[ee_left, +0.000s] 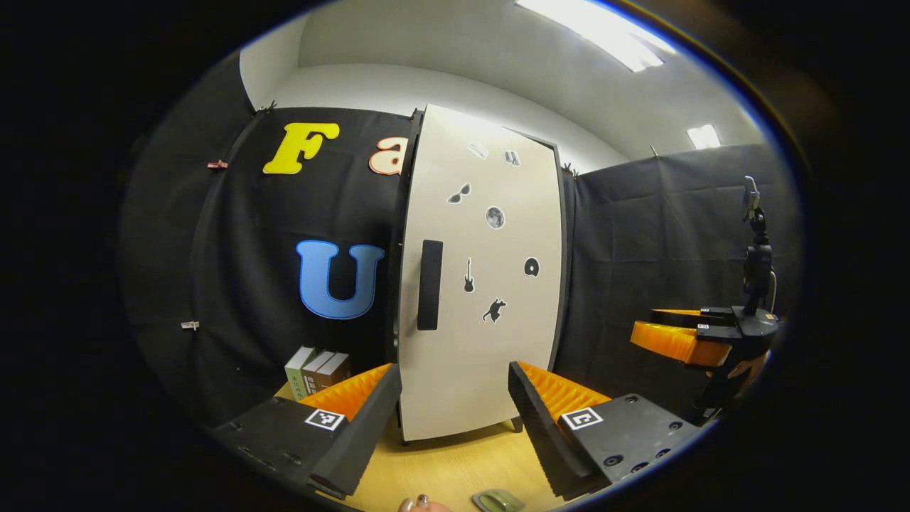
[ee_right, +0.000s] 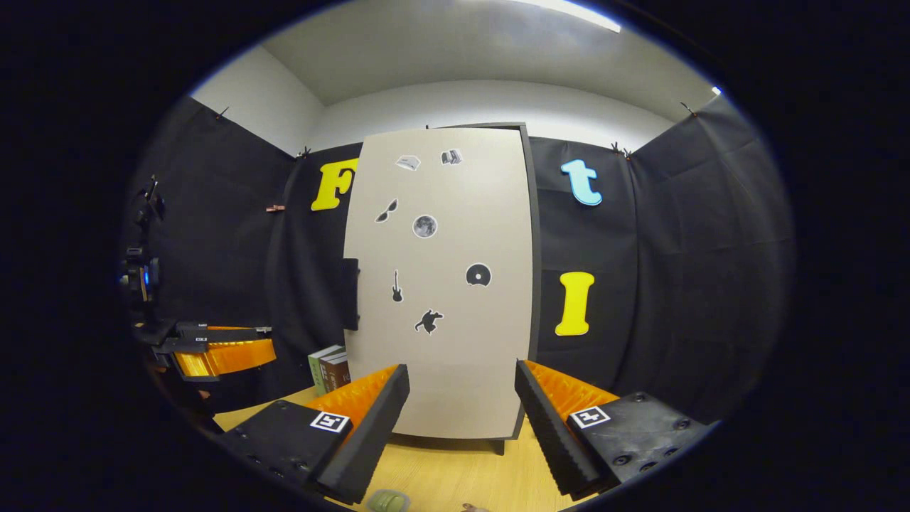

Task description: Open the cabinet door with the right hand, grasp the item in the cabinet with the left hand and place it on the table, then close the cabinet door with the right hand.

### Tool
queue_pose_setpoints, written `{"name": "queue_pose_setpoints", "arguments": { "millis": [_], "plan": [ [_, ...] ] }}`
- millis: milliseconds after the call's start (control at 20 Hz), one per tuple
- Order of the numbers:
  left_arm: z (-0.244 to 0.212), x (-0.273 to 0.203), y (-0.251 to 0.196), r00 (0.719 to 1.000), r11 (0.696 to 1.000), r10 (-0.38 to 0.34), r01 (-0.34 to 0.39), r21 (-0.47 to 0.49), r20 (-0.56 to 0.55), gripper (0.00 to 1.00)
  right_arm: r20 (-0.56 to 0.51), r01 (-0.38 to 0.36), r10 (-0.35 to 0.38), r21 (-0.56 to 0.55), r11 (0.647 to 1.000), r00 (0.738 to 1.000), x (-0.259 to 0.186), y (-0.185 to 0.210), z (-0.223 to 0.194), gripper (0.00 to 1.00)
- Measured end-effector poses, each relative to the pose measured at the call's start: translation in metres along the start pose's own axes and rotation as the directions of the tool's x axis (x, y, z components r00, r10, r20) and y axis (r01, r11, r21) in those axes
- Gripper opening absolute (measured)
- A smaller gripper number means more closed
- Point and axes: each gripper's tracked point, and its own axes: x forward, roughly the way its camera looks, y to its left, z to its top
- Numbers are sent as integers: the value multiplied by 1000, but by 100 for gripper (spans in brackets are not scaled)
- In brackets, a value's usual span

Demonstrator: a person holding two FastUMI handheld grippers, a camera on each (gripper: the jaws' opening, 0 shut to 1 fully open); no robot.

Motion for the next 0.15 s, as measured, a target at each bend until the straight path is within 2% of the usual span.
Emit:
{"name": "queue_pose_setpoints", "arguments": {
  "millis": [150],
  "plan": [
    [-1,0,1,1000,1000,4,-4,-1,-5,95,-1,0,0,-1,1000,1000,0,-1,-1,96]
  ]
}}
